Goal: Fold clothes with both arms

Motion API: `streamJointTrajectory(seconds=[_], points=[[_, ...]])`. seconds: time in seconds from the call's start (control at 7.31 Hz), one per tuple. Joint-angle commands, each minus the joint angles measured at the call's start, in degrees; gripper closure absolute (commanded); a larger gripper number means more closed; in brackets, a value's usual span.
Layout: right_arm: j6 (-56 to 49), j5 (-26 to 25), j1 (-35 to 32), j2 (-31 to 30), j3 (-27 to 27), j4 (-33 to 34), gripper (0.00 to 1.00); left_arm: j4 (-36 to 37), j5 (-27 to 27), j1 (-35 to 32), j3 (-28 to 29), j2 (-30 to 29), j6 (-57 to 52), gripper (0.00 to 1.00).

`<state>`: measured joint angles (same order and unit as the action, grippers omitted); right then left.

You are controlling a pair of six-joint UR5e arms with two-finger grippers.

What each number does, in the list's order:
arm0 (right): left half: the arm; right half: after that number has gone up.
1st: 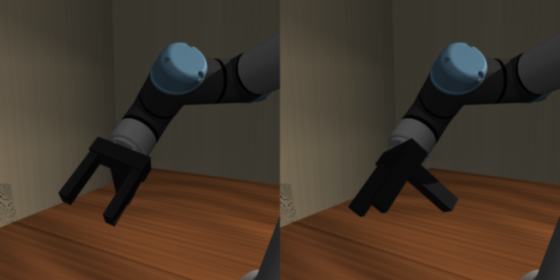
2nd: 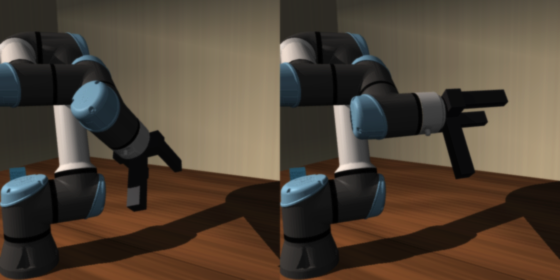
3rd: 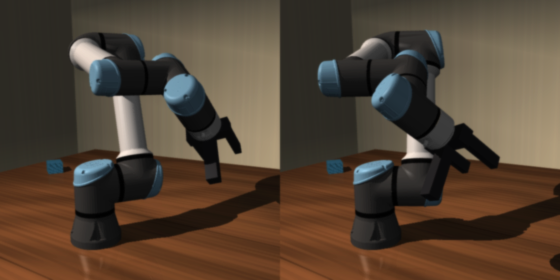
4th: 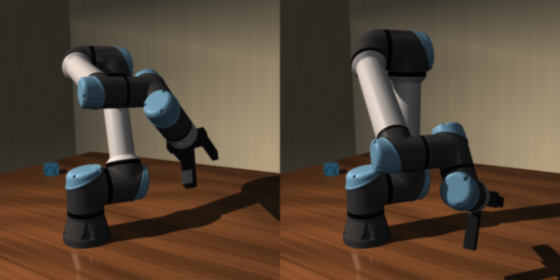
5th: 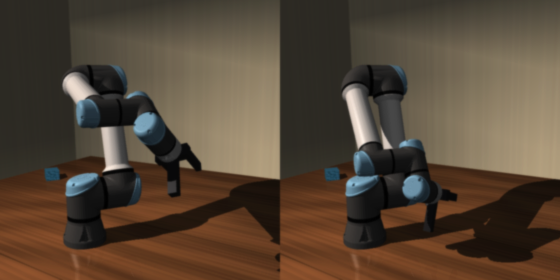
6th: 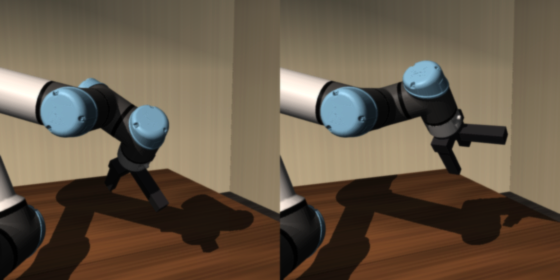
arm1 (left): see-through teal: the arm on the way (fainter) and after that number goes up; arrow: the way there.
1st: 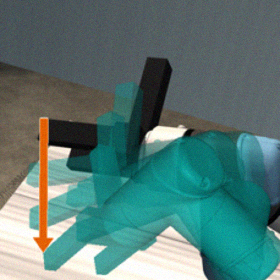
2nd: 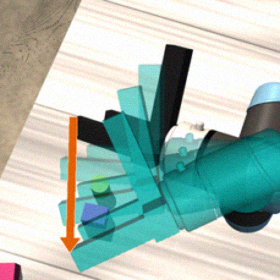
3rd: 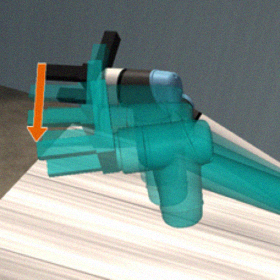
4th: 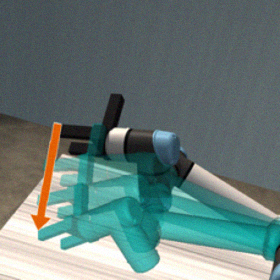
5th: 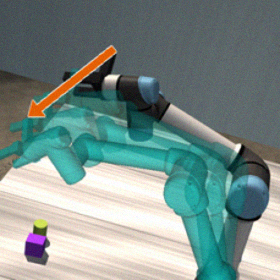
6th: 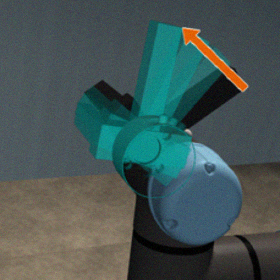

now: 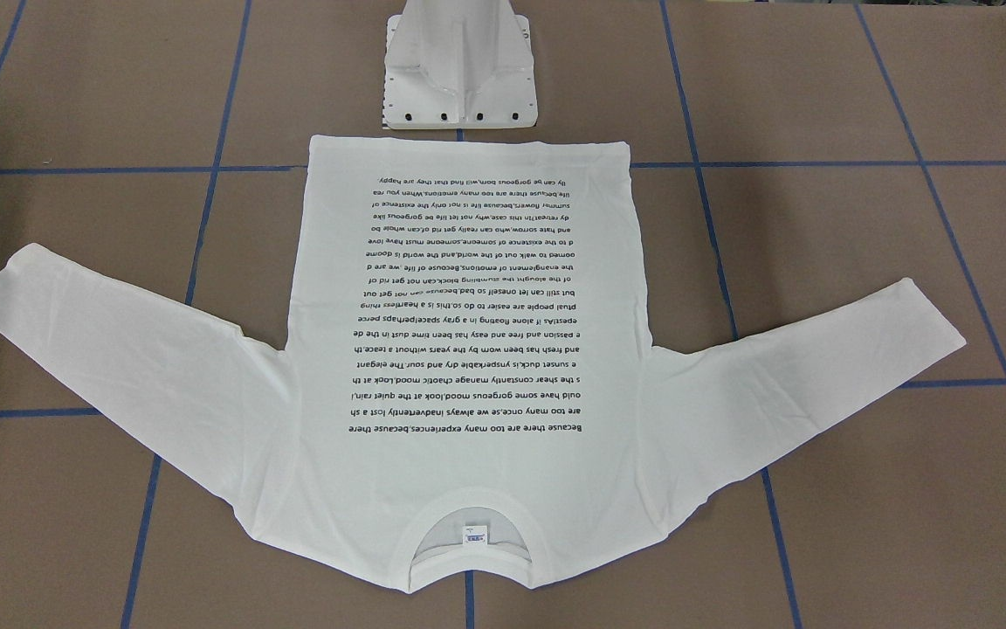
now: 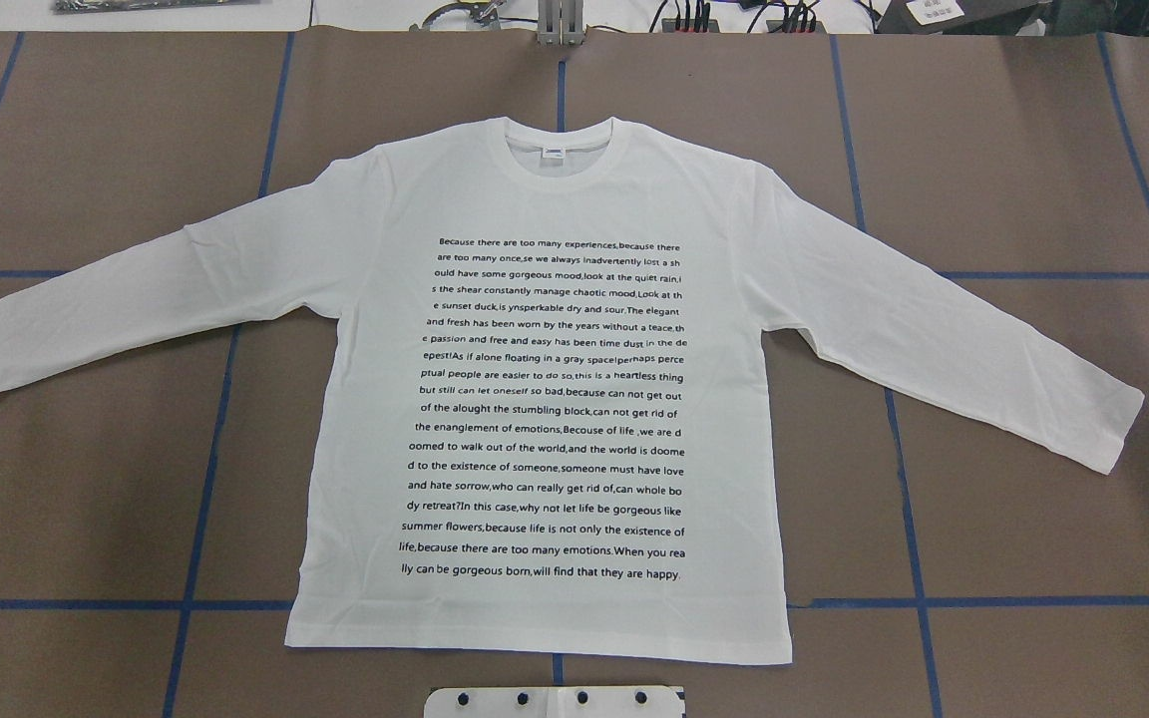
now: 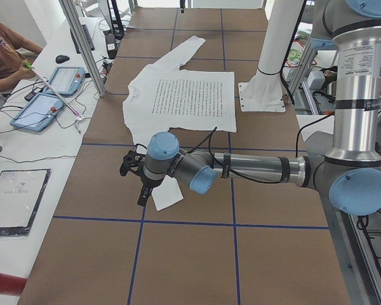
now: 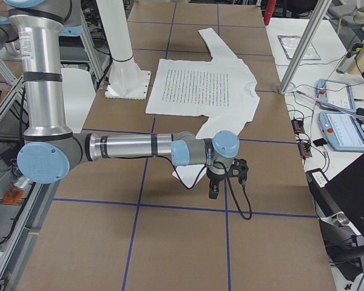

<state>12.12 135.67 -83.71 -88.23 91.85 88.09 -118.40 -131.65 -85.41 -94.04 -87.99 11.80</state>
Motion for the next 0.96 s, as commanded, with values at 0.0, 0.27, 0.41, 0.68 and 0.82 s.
streamJointTrajectory(seconds=[0.0,0.27,0.41,0.68,0.82], points=[[0.01,-0.23,0.04,0.08,-0.09,-0.20,0.00,0.36,-0.36,-0.02,-0.44,-0.17,0.23,0.00],[0.09,-0.23,0.04,0.08,-0.27,-0.20,0.00,0.28,-0.54,0.07,-0.09,-0.17,0.76,0.00],[0.18,-0.23,0.04,0.17,-0.10,-0.20,0.00,0.28,-0.45,-0.02,0.00,-0.08,0.68,0.00],[0.88,-0.23,0.13,0.34,0.08,-0.20,0.00,-0.25,-0.45,0.07,0.61,0.18,0.76,0.00],[0.97,-0.14,0.13,0.34,-0.09,-0.20,0.00,-0.34,-0.54,0.07,0.35,0.10,0.76,0.00]])
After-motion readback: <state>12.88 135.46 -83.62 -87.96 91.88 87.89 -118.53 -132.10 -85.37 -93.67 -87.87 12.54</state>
